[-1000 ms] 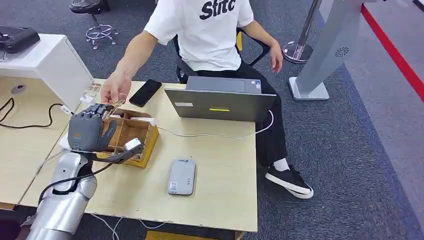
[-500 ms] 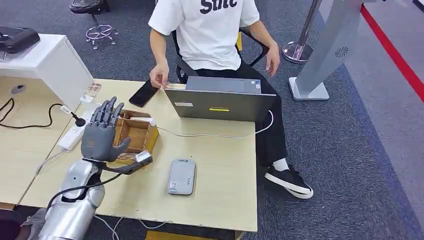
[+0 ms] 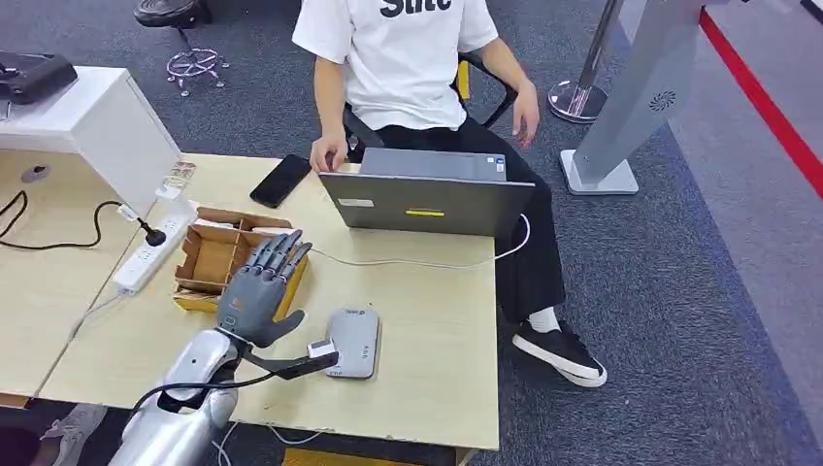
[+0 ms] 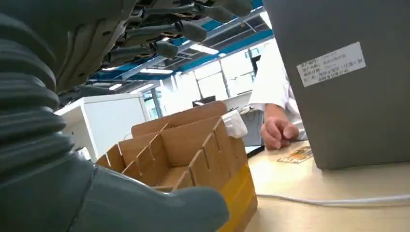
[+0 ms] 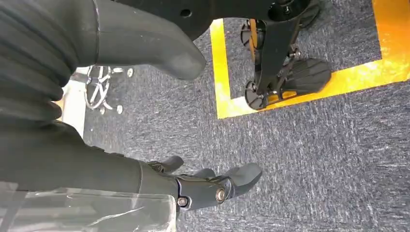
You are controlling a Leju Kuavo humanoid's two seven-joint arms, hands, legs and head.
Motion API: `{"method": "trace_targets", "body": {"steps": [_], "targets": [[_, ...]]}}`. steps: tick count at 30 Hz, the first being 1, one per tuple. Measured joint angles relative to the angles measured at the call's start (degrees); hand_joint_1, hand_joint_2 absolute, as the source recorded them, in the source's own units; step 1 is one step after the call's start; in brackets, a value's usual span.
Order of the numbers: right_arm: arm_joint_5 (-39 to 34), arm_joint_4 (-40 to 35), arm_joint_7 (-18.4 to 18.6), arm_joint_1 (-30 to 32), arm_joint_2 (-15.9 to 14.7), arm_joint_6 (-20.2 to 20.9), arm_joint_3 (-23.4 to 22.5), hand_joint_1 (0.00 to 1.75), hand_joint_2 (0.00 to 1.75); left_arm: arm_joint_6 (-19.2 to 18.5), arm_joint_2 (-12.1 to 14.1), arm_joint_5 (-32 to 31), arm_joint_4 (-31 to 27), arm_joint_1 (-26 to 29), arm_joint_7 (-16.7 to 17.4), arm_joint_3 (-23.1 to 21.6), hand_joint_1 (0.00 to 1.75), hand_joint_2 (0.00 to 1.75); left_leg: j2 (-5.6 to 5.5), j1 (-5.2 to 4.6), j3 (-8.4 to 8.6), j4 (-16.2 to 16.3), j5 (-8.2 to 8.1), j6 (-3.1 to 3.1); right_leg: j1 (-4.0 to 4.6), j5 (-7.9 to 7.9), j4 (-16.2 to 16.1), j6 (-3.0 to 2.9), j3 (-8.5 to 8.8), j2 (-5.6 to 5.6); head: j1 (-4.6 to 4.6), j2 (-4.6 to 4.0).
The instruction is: Pass the card to the sensor for recognition and then transmit it.
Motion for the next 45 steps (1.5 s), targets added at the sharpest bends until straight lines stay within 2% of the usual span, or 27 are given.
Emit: {"method": "trace_targets", "body": {"steps": [6, 14, 18, 31, 37, 45], "targets": [[-0.24, 0.0, 0.0, 0.03, 0.0, -0.11, -0.83, 0.0, 1.75, -0.68, 1.46, -1.07, 0.0, 0.4, 1.58, -0.18, 0.0, 1.75, 0.0, 0.0, -0.01, 0.0, 0.0, 0.0, 0.0, 0.0, 0.0, 0.0, 0.01, 0.0, 0.0, 0.0], [-0.68, 0.0, 0.02, 0.11, 0.0, -0.46, -2.03, 0.0, 1.75, -0.35, 7.24, -1.66, -4.44, 4.66, 2.54, 0.46, 0.0, 1.75, 0.01, 0.02, -0.02, -0.02, -0.01, 0.0, 0.01, -0.02, 0.01, -0.02, -0.01, 0.01, -0.02, 0.0], [-0.83, 0.02, 0.13, 0.24, 0.02, -0.52, -2.3, 0.0, 1.75, -0.2, 9.02, -1.53, -6.38, 5.86, 2.6, 1.35, 0.0, 1.75, -0.03, 0.01, -0.04, -0.02, 0.0, 0.0, 0.01, -0.02, 0.0, -0.01, 0.0, -0.03, 0.0, 0.0], [-0.9, 0.0, 0.13, 0.28, 0.35, -0.55, -2.43, 0.0, 1.75, -0.04, 10.75, -1.38, -9.29, 8.03, 2.6, 2.16, 0.0, 1.75, -0.01, 0.01, -0.04, -0.02, 0.0, 0.0, 0.02, -0.02, 0.01, -0.01, 0.01, -0.03, 0.0, 0.0], [-0.83, 0.0, 0.04, 0.31, 0.42, -0.77, -2.91, 0.0, 1.75, 0.18, 11.82, -0.22, -11.67, 10.94, 2.01, 4.81, 0.0, 1.75, -0.01, 0.02, -0.04, -0.03, -0.01, -0.01, 0.01, -0.03, 0.0, -0.02, -0.03, -0.02, -0.02, 0.0], [0.18, 0.0, 0.02, 0.3, 0.46, -0.44, -3.21, 0.0, 1.75, -0.55, 11.78, 0.28, -9.66, 10.73, 1.88, 7.39, 0.0, 1.75, -0.01, 0.01, -0.05, -0.02, 0.0, 0.0, 0.01, -0.02, 0.0, -0.01, -0.03, -0.04, -0.02, 0.0]]}}
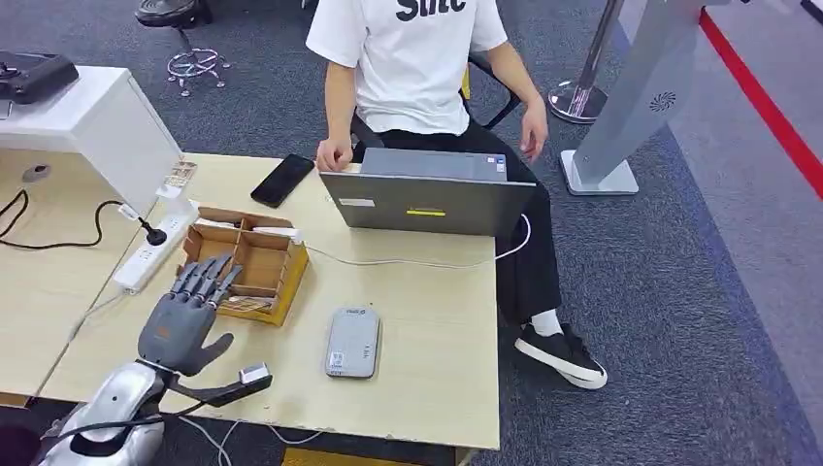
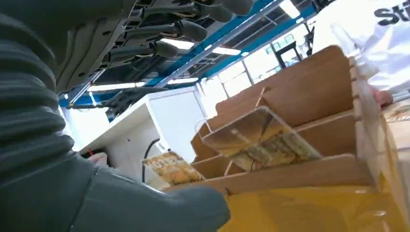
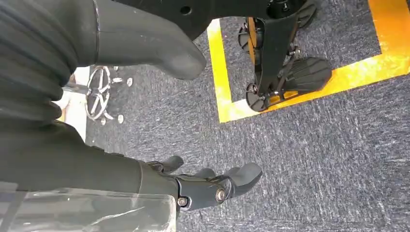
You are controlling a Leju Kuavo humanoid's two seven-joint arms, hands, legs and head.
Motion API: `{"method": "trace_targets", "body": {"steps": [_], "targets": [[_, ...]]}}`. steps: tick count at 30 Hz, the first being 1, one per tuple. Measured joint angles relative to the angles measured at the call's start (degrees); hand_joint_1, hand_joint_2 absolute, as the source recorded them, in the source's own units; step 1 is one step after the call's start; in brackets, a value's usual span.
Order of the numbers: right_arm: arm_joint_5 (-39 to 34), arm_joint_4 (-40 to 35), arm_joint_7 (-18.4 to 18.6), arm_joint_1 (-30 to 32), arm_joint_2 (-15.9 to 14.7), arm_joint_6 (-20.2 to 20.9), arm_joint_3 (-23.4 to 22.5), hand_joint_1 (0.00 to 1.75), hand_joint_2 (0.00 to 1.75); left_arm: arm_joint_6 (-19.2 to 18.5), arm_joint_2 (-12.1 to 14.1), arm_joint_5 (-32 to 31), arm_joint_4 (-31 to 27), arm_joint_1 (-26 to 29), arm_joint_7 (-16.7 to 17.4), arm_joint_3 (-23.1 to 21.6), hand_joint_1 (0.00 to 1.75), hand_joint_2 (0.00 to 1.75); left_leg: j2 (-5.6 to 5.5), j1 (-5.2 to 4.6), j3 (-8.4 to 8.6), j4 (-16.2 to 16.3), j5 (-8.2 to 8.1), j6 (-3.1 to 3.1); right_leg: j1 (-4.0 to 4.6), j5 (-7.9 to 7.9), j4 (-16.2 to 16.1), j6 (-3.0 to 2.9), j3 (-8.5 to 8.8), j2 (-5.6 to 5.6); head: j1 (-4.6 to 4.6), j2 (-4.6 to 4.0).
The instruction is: Pass the card to the sensor for recognition and then transmit it.
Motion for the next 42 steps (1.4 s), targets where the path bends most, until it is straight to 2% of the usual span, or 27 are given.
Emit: {"method": "trace_targets", "body": {"steps": [8, 19, 20, 21, 26, 38, 40, 42], "targets": [[0.44, 0.0, 0.13, -0.03, 0.02, -0.02, -0.02, 0.0, 1.75, 0.18, -0.61, 0.02, 4.49, -1.25, -0.81, 0.83, 0.0, 1.75, 0.0, 0.0, 0.0, 0.0, 0.0, 0.0, 0.0, 0.0, 0.0, 0.0, -0.02, 0.01, 0.0, 0.0], [0.79, 0.0, 0.13, -0.03, 0.02, -0.02, -0.04, 0.0, 1.75, 0.17, -1.49, -0.15, 6.27, -1.89, -0.9, 0.89, 0.0, 1.75, 0.0, 0.0, -0.01, 0.0, 0.0, 0.0, 0.0, 0.0, 0.0, 0.0, -0.02, 0.01, 0.02, 0.0], [0.85, 0.0, 0.15, -0.02, 0.02, -0.02, -0.04, 0.0, 1.75, 0.28, -1.55, -0.44, 6.51, -2.04, -0.9, 0.9, 1.4, 1.75, 0.0, 0.0, -0.01, 0.0, 0.0, 0.0, 0.0, 0.0, 0.0, 0.0, -0.02, 0.01, 0.0, 0.0], [0.92, 0.0, 0.24, -0.03, 0.02, -0.02, -0.04, 0.0, 1.75, 0.57, -1.6, -0.59, 6.73, -2.19, -0.92, 0.89, 1.75, 1.75, 0.0, 0.0, 0.0, 0.0, 0.0, 0.0, 0.0, 0.0, 0.0, 0.0, -0.02, 0.01, 0.0, 0.0], [1.44, 0.0, 0.5, -0.03, 0.02, -0.09, -0.04, 0.0, 1.75, 2.67, -2.12, -0.44, 7.19, -2.62, -1.75, 0.89, 1.75, 1.75, 0.0, 0.0, -0.01, 0.0, 0.0, 0.0, 0.0, 0.0, 0.0, 0.0, -0.02, 0.01, 0.02, 0.0], [1.99, 0.0, 0.59, -0.03, 0.02, -0.09, -0.09, 0.0, 1.75, 4.22, -2.73, -0.13, 7.19, -3.16, -1.75, 0.98, 1.75, 1.75, 0.0, 0.0, -0.01, 0.0, 0.0, 0.0, 0.0, 0.0, 0.0, 0.0, -0.02, 0.01, 0.0, 0.0], [2.16, 0.0, 0.61, -0.03, 0.04, -0.09, -0.15, 0.0, 1.75, 6.02, -2.86, -0.74, 7.19, -3.22, -1.18, 1.14, 1.75, 1.75, 0.0, 0.0, -0.01, 0.0, 0.0, 0.0, 0.0, 0.0, 0.0, 0.0, -0.02, 0.01, 0.02, 0.0], [2.62, 0.0, 0.7, -0.03, 0.07, -0.2, -0.22, 0.0, 1.75, 9.87, -3.17, -1.9, 7.19, -3.25, -0.04, 1.71, 1.75, 1.75, 0.0, 0.0, -0.01, 0.0, 0.0, 0.0, 0.0, 0.0, 0.0, 0.0, -0.02, 0.01, 0.0, 0.0]]}}
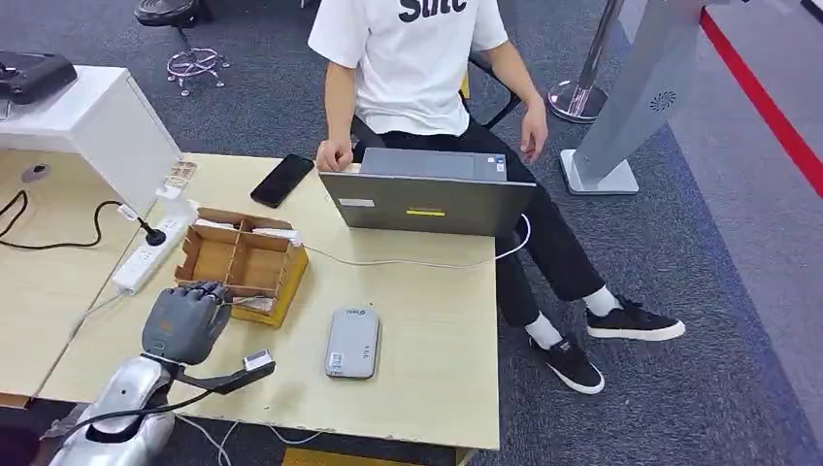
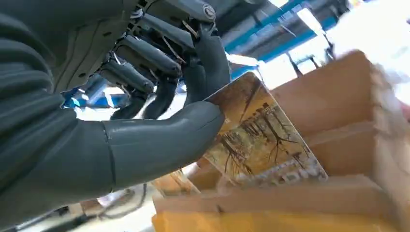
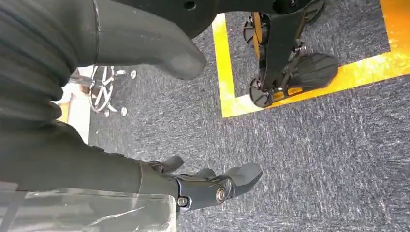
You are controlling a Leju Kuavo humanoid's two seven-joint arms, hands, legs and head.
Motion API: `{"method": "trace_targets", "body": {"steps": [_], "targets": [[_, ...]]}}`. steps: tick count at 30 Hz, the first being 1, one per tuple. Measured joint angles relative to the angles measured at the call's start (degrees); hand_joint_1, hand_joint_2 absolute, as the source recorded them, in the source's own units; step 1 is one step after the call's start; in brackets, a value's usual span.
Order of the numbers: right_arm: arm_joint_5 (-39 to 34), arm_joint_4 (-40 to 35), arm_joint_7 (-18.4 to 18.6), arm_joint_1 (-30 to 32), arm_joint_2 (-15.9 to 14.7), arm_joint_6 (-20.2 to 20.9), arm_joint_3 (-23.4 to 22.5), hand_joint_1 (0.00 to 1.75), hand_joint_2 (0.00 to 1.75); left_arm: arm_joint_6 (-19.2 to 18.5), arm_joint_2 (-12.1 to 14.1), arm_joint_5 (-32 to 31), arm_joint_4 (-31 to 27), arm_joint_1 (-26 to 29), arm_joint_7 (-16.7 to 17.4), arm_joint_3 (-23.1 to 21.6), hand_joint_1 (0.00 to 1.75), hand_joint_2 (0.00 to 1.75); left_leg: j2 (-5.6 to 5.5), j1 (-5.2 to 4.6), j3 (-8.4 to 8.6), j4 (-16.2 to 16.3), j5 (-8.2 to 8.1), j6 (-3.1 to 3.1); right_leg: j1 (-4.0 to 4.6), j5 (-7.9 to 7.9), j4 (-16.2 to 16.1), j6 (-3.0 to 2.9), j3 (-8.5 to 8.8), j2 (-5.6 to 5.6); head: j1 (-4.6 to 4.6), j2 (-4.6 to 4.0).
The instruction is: Pass the card to the sensor for recognition and then transmit it.
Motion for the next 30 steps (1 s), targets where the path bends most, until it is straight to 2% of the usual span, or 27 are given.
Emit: {"method": "trace_targets", "body": {"steps": [2, 4, 7, 11, 14, 30], "targets": [[0.44, 0.0, 0.24, -0.01, 0.02, -0.09, -0.09, 0.0, 1.75, 3.69, -0.66, -0.65, -0.09, -0.24, 0.81, 1.2, 1.75, 1.75, -0.01, 0.0, 0.0, 0.0, 0.0, 0.0, 0.0, 0.0, 0.0, 0.0, 0.0, -0.01, 0.0, 0.0], [0.59, 0.0, 0.24, -0.05, 0.09, -0.13, -0.2, 0.0, 1.75, 5.08, -1.51, -0.83, -0.61, -0.69, 0.81, 2.91, 1.75, 1.75, -0.01, 0.0, 0.0, 0.0, 0.0, 0.0, 0.0, 0.0, 0.0, 0.0, 0.01, -0.01, 0.02, 0.0], [0.85, 0.0, 0.24, -0.03, 0.2, -0.13, -0.28, 0.0, 1.75, 5.26, -2.4, -0.81, -1.53, -1.13, 0.46, 4.92, 1.75, 1.75, 0.01, 0.0, 0.02, 0.0, 0.0, 0.0, 0.0, 0.0, 0.0, 0.0, 0.0, 0.01, 0.0, 0.0], [1.38, 0.0, 0.2, -0.1, 0.28, -0.13, -0.35, 0.0, 1.75, 5.28, -3.87, 0.53, -4.41, -2.14, -1.92, 7.99, 1.75, 1.75, -0.01, 0.0, 0.01, 0.0, 0.01, 0.0, 0.0, 0.0, 0.0, 0.0, 0.01, -0.01, 0.02, 0.0], [1.79, 0.0, 0.17, -0.13, 0.33, -0.13, -0.39, 0.0, 1.75, 5.28, -4.11, 1.42, -5.82, -3.88, -2.21, 9.59, 1.75, 1.75, 0.0, 0.0, 0.01, 0.0, 0.01, 0.0, 0.0, 0.01, 0.01, 0.0, 0.02, 0.0, 0.0, 0.0], [2.38, 0.0, 0.13, -0.27, 0.37, 0.02, -0.44, 0.0, 1.75, 5.32, -4.11, 1.58, -7.37, -6.57, -1.1, 10.38, 1.75, 1.75, 0.0, 0.0, 0.01, 0.0, 0.01, 0.0, 0.0, 0.01, 0.01, 0.0, 0.01, 0.0, 0.0, 0.0]]}}
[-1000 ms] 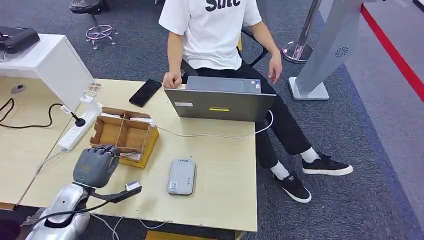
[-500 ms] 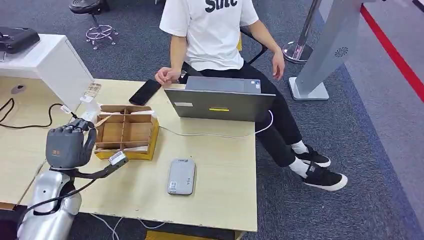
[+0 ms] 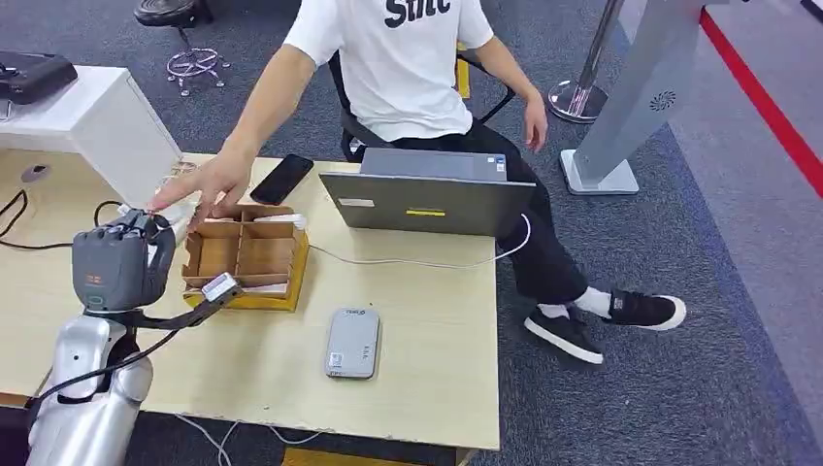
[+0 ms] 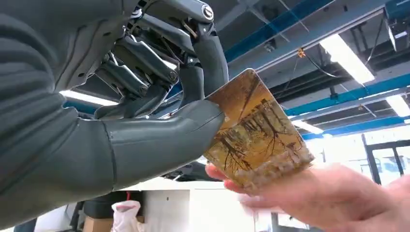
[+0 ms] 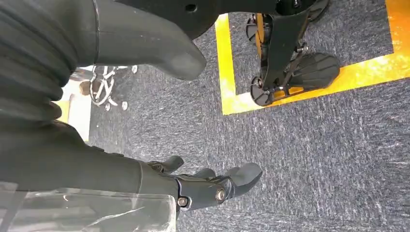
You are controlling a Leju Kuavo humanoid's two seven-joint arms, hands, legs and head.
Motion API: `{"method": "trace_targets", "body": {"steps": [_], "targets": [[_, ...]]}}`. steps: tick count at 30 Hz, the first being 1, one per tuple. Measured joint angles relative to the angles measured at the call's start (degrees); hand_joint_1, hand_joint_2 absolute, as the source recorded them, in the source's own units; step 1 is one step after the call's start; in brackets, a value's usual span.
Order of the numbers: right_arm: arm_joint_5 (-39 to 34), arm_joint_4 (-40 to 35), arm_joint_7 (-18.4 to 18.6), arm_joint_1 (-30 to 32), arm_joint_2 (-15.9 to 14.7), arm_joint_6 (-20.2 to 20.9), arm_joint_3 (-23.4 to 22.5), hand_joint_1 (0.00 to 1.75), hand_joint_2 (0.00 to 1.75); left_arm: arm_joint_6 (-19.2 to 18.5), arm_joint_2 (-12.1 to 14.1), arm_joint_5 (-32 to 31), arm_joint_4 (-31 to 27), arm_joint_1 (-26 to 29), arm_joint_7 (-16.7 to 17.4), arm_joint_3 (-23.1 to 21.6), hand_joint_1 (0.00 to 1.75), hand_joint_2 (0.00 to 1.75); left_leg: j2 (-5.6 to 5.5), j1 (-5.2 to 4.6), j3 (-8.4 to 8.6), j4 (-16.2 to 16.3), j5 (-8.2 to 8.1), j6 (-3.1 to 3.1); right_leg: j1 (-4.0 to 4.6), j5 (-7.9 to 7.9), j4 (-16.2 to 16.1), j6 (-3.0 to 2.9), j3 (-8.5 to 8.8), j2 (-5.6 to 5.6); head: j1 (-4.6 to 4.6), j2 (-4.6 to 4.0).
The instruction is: Pass the card to the sensor for recognition and then transmit it.
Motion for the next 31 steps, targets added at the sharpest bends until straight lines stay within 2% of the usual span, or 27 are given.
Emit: {"method": "trace_targets", "body": {"steps": [6, 7, 8, 16, 17, 20, 24, 26, 28, 31], "targets": [[0.0, 0.0, 0.15, -0.01, 0.0, -0.02, -0.02, 0.0, 1.75, 0.07, 0.0, 0.0, 0.0, -0.11, 0.2, 0.0, 1.75, 1.75, 0.01, 0.0, 0.0, 0.0, 0.0, 0.0, 0.0, 0.0, 0.0, 0.0, 0.0, 0.04, 0.0, 0.0], [0.0, 0.0, 0.15, 0.0, 0.0, -0.02, -0.02, 0.0, 1.75, 0.07, 0.0, 0.0, 0.0, -0.11, 0.2, 0.0, 1.48, 1.75, 0.02, 0.0, 0.0, 0.0, 0.0, 0.0, 0.0, 0.0, 0.0, 0.0, 0.0, 0.04, 0.0, 0.0], [0.0, 0.0, 0.15, -0.01, 0.0, -0.02, -0.02, 0.0, 1.75, 0.07, 0.0, 0.0, 0.0, -0.11, 0.2, 0.0, 0.0, 1.75, 0.01, 0.0, 0.0, 0.0, 0.0, 0.0, 0.0, 0.0, 0.0, 0.0, -0.01, 0.04, 0.0, 0.0], [0.15, 0.0, 0.26, -0.01, 0.0, -0.07, -0.33, 0.0, 1.75, 0.09, -0.15, 0.09, -0.61, 0.58, 0.39, 0.15, 0.0, 1.75, 0.01, 0.0, -0.02, 0.0, -0.01, 0.0, 0.0, 0.0, 0.0, 0.0, -0.01, 0.02, 0.0, 0.0], [0.2, 0.0, 0.33, 0.0, 0.0, -0.11, -0.46, 0.0, 1.75, 0.09, -0.46, 1.12, -1.29, 0.97, -0.97, 0.48, 0.0, 1.75, 0.01, 0.0, -0.02, 0.0, -0.01, 0.0, 0.0, 0.0, 0.0, 0.0, -0.01, 0.02, 0.0, 0.0], [0.57, 0.0, 0.39, 0.01, 0.0, -0.18, -0.92, 0.0, 1.75, 0.16, -3.66, 8.51, -5.51, 3.01, -10.44, 3.61, 0.0, 1.75, 0.01, -0.01, -0.03, 0.0, -0.01, 0.01, -0.01, 0.0, -0.01, 0.0, -0.01, 0.03, 0.0, 0.0], [0.63, 0.0, 0.37, 0.03, 0.07, -0.26, -1.33, 0.0, 1.75, 0.24, -9.43, 18.16, -11.44, 5.91, -21.37, 9.3, 0.0, 1.75, 0.02, -0.04, -0.05, 0.0, -0.02, 0.02, -0.03, 0.0, -0.02, 0.0, -0.01, 0.03, -0.02, 0.0], [0.63, 0.02, 0.33, 0.1, 0.11, -0.61, -1.59, 0.0, 1.75, 0.26, -13.25, 26.92, -15.2, 8.21, -28.16, 12.99, 0.0, 1.75, 0.02, -0.04, -0.06, 0.0, -0.03, 0.02, -0.03, -0.01, -0.03, 0.01, -0.01, 0.03, 0.0, 0.0], [0.66, 0.0, 0.33, 0.19, 0.15, -0.81, -1.95, 0.0, 1.75, 0.42, -16.25, 32.84, -19.22, 10.85, -30.3, 15.98, 0.0, 1.75, 0.05, -0.04, -0.06, 0.0, -0.07, 0.02, -0.03, -0.02, -0.04, 0.02, -0.05, 0.06, 0.0, 0.0], [0.77, 0.0, 0.63, 0.28, 0.24, -1.18, -2.38, 0.0, 1.75, 0.5, -19.4, 39.88, -23.79, 14.11, -30.71, 19.48, 0.0, 1.75, -0.02, -0.03, -0.09, -0.01, -0.07, 0.03, -0.02, -0.06, -0.04, 0.06, -0.02, -0.01, 0.0, 0.0]]}}
